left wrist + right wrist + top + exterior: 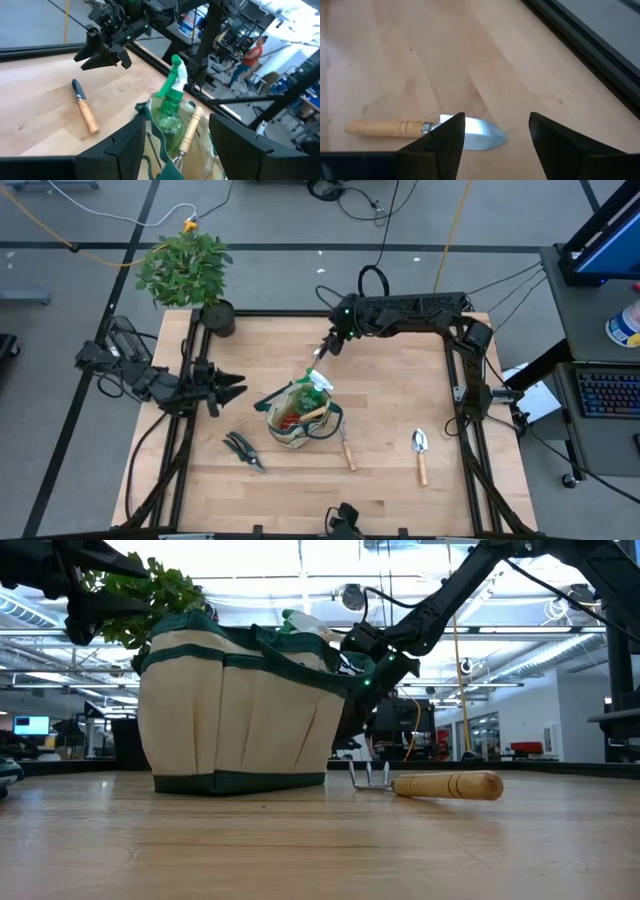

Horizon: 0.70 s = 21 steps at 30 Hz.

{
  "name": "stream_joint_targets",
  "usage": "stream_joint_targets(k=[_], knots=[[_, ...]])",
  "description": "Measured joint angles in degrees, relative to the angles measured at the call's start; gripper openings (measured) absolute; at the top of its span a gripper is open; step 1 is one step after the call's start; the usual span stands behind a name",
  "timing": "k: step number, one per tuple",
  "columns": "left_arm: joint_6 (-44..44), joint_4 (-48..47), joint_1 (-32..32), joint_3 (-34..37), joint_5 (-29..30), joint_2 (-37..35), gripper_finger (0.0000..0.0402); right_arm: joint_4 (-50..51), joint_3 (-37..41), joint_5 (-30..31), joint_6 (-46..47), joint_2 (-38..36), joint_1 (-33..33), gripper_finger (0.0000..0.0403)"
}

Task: Pick & Place Garden tools in Gardening bag
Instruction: Put the brown trowel into the brown bag

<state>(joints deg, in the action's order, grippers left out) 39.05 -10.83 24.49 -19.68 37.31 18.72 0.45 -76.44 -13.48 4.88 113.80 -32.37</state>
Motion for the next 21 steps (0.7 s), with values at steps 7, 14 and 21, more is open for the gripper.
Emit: stream_joint_targets(k=[7,14,21], knots=[[0.54,1.56,-2.44,0.00,-1.74,0.01,0.0223,-2.37,-0.01,-4.23,-3.89,0.96,1.02,0.0215],[0.46,3.64,-3.27,0.00,-3.55,0.01,0.0223,-2.26,-0.06,-7.70,-14.87,2.03,2.11,0.0215],[0.13,4.41,-3.54,0.00,-4.34,0.02,0.0223,-0.12,-0.05,-7.74,-26.46,2.05,2.46,0.0215]])
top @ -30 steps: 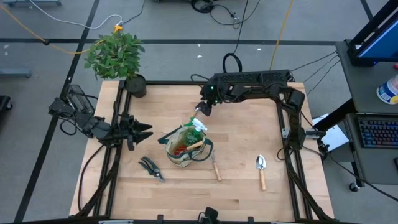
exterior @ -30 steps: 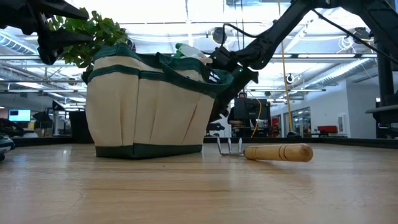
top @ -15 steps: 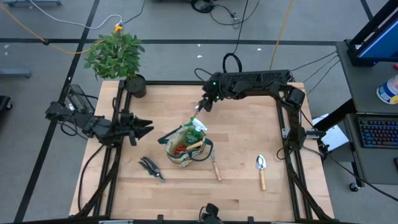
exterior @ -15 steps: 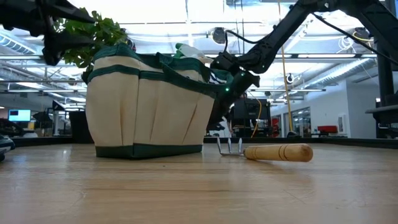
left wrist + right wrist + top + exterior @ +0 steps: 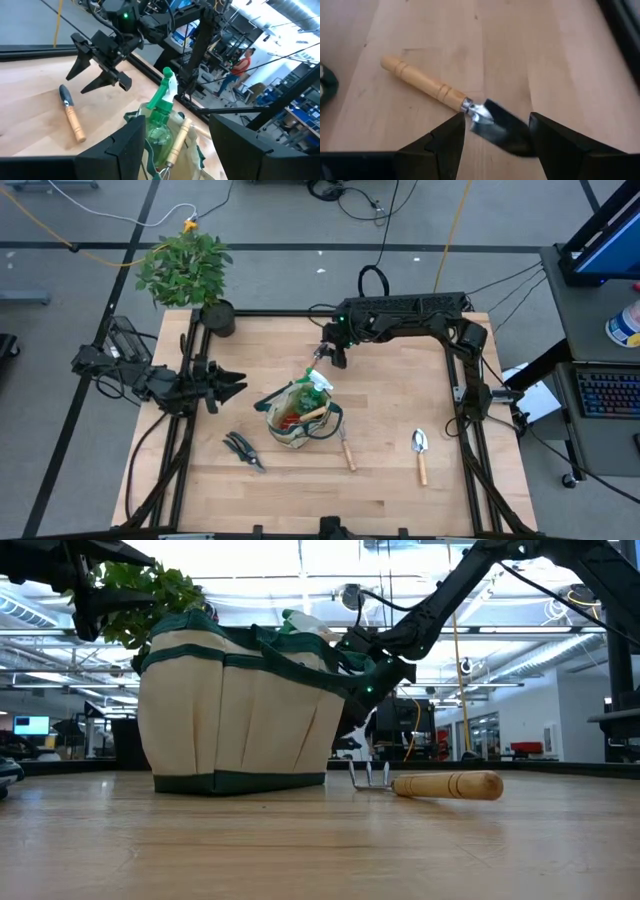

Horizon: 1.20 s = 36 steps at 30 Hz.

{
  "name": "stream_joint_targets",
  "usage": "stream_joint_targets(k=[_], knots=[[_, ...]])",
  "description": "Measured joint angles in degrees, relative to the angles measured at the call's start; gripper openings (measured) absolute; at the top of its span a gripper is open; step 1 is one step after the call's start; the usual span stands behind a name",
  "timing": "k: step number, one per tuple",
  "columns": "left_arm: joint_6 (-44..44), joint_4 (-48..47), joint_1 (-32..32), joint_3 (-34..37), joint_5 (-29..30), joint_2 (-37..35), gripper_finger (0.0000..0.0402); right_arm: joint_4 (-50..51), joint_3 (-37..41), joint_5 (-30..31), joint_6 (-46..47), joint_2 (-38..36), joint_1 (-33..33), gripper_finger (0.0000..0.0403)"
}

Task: Pick & Place Garden tools in Gardening bag
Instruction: Put the brown trowel into the brown bag

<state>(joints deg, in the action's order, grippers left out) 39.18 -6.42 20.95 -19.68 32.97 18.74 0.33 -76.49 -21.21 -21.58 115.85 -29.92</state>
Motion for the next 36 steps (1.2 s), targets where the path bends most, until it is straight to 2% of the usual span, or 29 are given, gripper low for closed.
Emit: stream_joint_targets(k=[6,12,19,26,33,36], knots=[[0.32,0.77,0.00,0.00,0.00,-0.01,0.0223,1.69,-0.04,0.32,-10.69,-0.02,2.50,0.0215],[-2.79,0.55,0.00,0.00,0.32,0.00,0.0223,2.98,-0.04,7.03,-21.11,-0.06,4.59,0.0215],[-3.03,1.66,0.00,0.00,0.96,0.00,0.0223,8.51,-4.49,7.47,-19.70,-0.11,4.38,0.0215],[-4.83,6.23,0.00,0.00,-0.34,-0.02,0.0223,17.70,-11.44,2.77,-15.76,-0.17,4.40,0.0215],[-5.93,6.19,0.00,0.00,-3.51,0.00,0.0223,25.37,-13.13,2.40,-21.02,-0.17,5.39,0.0215],[-5.99,6.19,0.00,0.00,-4.50,0.00,0.0223,25.62,-13.13,2.94,-23.01,-0.17,5.41,0.0215]])
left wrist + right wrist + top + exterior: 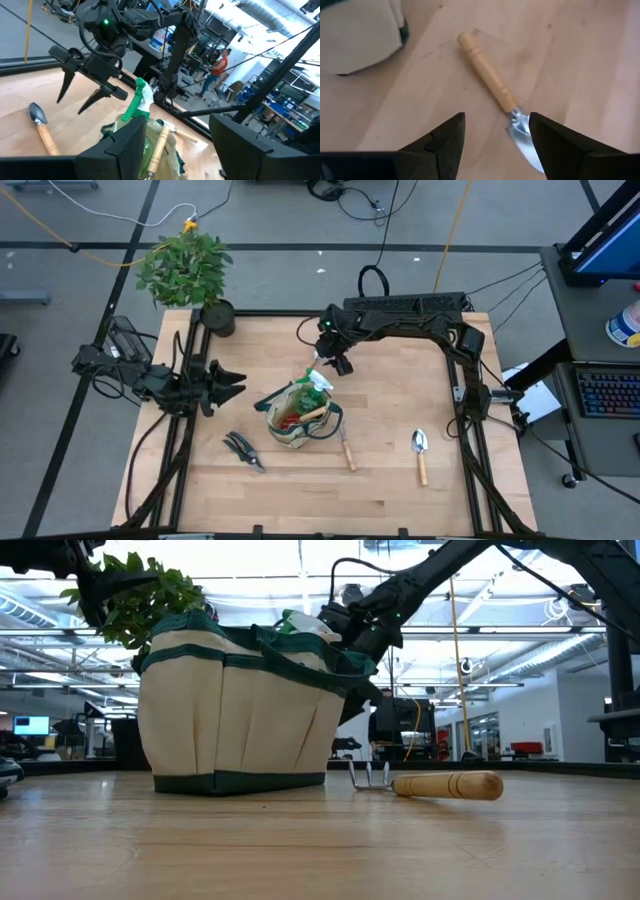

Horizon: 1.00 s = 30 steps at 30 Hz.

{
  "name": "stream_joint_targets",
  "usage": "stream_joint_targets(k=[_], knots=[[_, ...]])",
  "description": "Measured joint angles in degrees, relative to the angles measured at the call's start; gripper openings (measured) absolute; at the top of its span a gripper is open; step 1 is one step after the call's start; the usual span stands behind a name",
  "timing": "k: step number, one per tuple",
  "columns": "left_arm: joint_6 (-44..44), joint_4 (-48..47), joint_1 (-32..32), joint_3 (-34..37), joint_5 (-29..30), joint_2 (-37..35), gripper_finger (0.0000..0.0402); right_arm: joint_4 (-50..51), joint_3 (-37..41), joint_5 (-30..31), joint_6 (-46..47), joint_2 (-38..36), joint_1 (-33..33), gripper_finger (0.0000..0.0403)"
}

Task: Pick & Place Garden tools in Gardening bag
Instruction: Put the brown trowel into the brown bag

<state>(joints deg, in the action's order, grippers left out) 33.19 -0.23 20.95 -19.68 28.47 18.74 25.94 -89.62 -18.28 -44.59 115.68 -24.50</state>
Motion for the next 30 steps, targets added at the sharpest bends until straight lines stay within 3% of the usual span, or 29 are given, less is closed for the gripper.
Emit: stream_joint_targets(k=[9,12,16,30], knots=[[0.39,0.06,0.00,0.00,0.00,0.00,0.0223,-2.63,0.00,0.27,-0.09,3.04,1.54,0.0215],[0.52,0.78,0.00,0.00,-0.06,-0.02,0.0223,-3.41,-0.35,5.75,-1.20,4.65,2.75,0.0215],[1.53,0.97,0.00,0.00,-0.79,0.00,0.0223,-3.07,-4.26,6.77,-0.59,6.49,3.53,0.0215],[3.11,0.94,0.00,0.00,-4.09,0.00,0.0223,8.03,-12.43,7.33,-1.61,10.67,2.97,0.0215]])
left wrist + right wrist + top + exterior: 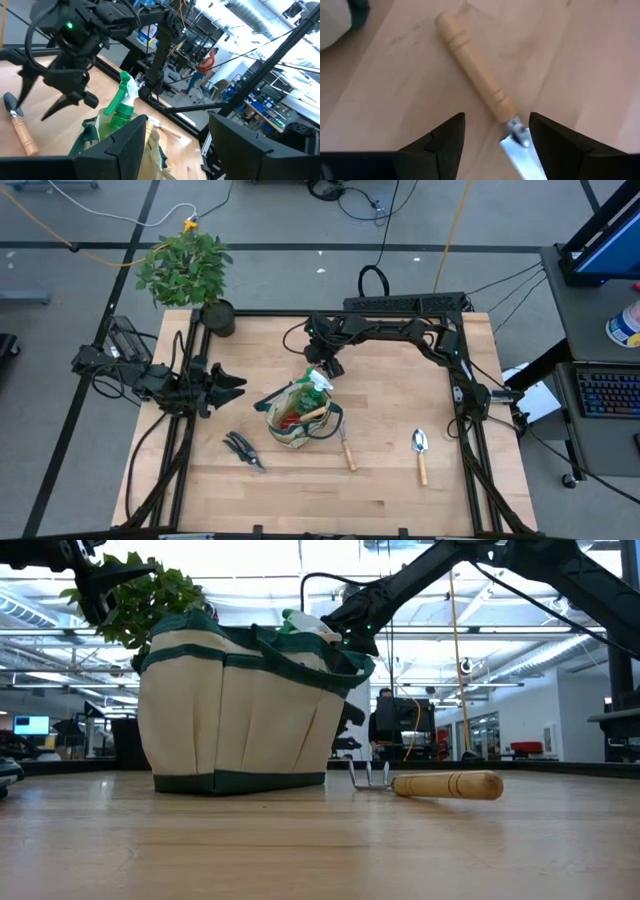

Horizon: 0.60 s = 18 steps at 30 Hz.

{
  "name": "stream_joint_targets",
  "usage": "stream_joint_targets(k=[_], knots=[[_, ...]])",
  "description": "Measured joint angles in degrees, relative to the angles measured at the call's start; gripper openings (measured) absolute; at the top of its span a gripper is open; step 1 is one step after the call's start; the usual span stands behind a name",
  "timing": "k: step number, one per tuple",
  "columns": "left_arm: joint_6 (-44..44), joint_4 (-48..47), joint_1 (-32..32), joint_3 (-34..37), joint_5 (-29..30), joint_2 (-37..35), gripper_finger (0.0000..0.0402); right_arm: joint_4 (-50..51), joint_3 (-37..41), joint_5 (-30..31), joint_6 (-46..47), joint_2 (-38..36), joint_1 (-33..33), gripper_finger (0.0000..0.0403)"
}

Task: Pick & Place Garden tools in Gardening bag
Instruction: Put the brown trowel into the brown bag

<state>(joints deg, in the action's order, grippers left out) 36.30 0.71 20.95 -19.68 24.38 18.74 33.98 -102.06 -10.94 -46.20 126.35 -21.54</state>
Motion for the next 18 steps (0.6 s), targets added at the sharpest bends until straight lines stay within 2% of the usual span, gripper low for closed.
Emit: stream_joint_targets(k=[7,18], knots=[[0.24,0.00,0.00,0.00,-0.42,-0.02,0.0223,-0.30,-0.07,1.92,-2.99,0.02,-0.16,0.0215],[0.23,2.79,0.00,0.00,-0.46,-0.01,0.0223,0.86,-0.05,0.19,-5.63,-0.07,0.01,0.0215]])
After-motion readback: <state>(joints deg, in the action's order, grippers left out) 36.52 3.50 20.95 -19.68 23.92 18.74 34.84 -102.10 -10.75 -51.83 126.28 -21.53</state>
